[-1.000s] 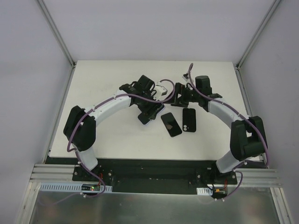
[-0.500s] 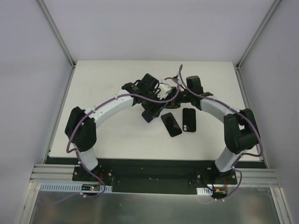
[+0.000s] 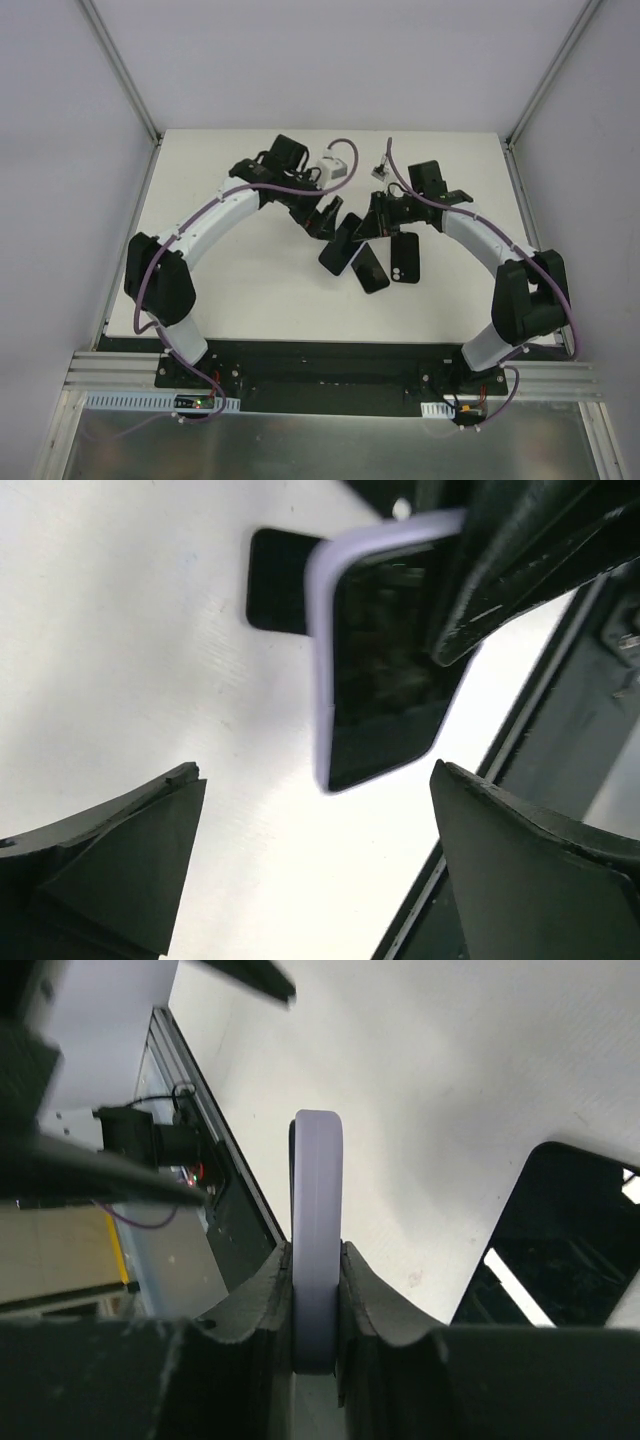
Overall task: Take the phone out of the phone case
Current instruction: Pick up the phone at the center of the board.
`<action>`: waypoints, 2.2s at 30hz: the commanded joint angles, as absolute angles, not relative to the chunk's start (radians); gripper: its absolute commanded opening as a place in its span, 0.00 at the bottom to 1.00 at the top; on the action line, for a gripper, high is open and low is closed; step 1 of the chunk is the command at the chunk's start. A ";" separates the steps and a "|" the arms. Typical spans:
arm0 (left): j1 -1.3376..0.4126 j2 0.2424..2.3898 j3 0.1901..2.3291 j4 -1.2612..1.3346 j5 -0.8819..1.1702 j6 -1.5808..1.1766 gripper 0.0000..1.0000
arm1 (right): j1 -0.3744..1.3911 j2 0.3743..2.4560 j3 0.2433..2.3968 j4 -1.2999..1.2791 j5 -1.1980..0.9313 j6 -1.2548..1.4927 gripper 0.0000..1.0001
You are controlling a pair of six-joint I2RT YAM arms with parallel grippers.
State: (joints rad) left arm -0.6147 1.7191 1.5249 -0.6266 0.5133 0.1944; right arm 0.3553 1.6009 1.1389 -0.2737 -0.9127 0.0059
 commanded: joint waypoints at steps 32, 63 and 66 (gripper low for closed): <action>-0.584 1.796 1.729 -0.744 1.140 0.270 0.52 | 0.451 1.440 1.324 -0.684 -1.048 -0.431 0.00; -0.482 1.643 1.437 -0.200 1.253 -0.219 0.74 | 0.308 1.299 1.401 -0.256 -0.953 0.023 0.00; -0.482 1.651 1.407 -0.033 1.284 -0.360 0.45 | 0.304 1.292 1.385 -0.236 -0.954 0.048 0.00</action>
